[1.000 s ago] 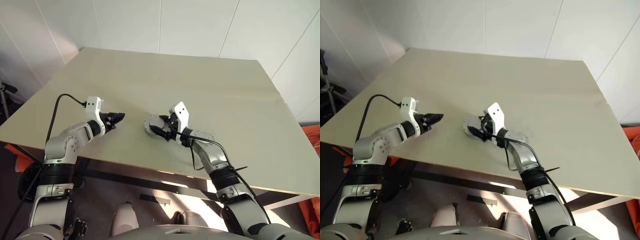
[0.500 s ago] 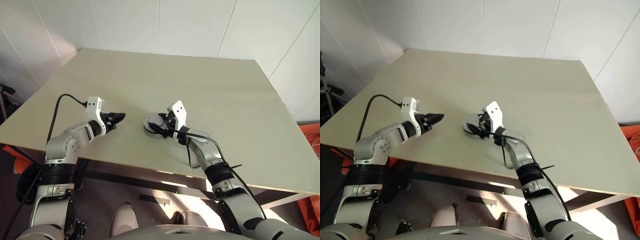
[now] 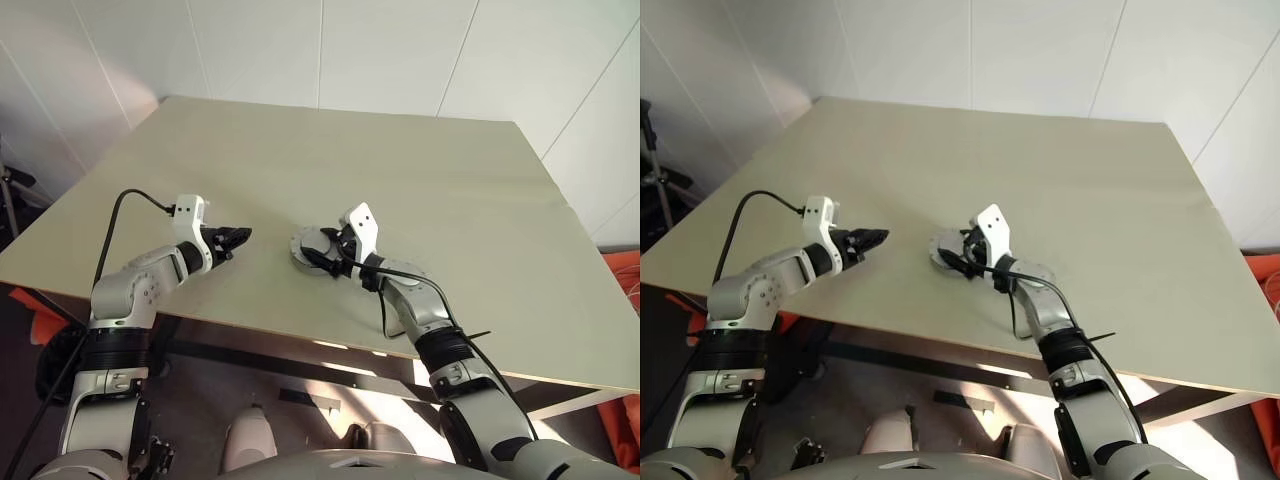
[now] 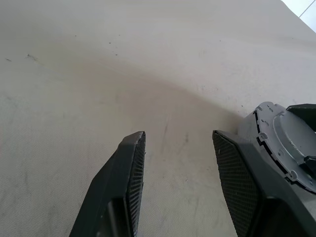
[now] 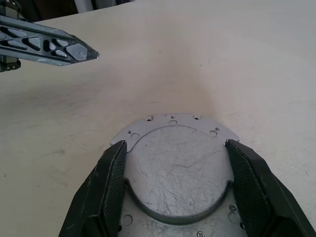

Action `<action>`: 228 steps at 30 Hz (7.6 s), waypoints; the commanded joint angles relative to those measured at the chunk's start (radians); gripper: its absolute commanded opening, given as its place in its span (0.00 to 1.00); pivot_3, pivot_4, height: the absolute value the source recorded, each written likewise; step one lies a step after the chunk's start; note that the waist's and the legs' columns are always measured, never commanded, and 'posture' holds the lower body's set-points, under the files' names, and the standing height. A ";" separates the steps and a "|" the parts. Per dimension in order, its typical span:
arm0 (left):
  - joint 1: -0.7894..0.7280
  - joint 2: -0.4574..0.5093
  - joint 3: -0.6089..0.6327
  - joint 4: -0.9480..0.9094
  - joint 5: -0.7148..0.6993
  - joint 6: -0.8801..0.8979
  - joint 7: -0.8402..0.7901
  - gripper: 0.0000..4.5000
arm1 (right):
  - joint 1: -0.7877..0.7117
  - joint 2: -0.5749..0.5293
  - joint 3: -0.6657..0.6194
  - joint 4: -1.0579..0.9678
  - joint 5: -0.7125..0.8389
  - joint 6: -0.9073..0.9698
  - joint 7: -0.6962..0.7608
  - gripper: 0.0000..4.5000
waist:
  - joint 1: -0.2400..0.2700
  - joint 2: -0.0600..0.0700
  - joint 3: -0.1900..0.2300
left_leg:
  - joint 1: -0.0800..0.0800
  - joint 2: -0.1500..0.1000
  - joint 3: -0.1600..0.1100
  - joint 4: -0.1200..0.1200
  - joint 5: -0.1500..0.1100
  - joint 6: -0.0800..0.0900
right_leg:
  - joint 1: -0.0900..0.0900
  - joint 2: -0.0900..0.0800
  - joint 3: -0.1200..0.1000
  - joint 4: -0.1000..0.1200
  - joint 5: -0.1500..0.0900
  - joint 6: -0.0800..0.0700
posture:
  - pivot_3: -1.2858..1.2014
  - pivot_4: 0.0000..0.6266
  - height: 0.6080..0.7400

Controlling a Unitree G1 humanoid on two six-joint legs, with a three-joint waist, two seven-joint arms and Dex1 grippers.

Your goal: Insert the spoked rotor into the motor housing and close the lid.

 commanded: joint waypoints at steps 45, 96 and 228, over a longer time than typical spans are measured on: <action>-0.008 -0.009 0.040 -0.046 -0.013 0.006 0.004 0.51 | 0.039 -0.065 -0.011 -0.130 0.058 0.133 0.084 0.69 | 0.010 0.000 0.000 | -0.001 -0.001 0.000 -0.001 0.000 0.001 | 0.000 -0.001 0.000 -0.001 0.000 0.000 | 0.52 0.00 1.00; -0.004 -0.009 0.045 -0.073 -0.032 0.047 0.010 0.51 | 0.032 -0.036 0.018 -0.034 -0.021 0.052 0.001 0.69 | -0.003 0.000 0.000 | 0.002 0.000 0.000 -0.001 0.000 0.001 | 0.000 0.000 0.000 0.000 0.000 0.000 | 0.52 0.00 1.00; 0.003 -0.025 0.063 -0.107 -0.079 0.132 0.041 0.51 | 0.010 -0.054 0.011 -0.043 -0.031 0.113 -0.047 0.69 | -0.002 -0.003 -0.002 | 0.006 0.001 -0.001 -0.010 0.001 -0.003 | 0.000 0.004 0.002 0.000 -0.004 -0.004 | 0.52 0.00 1.00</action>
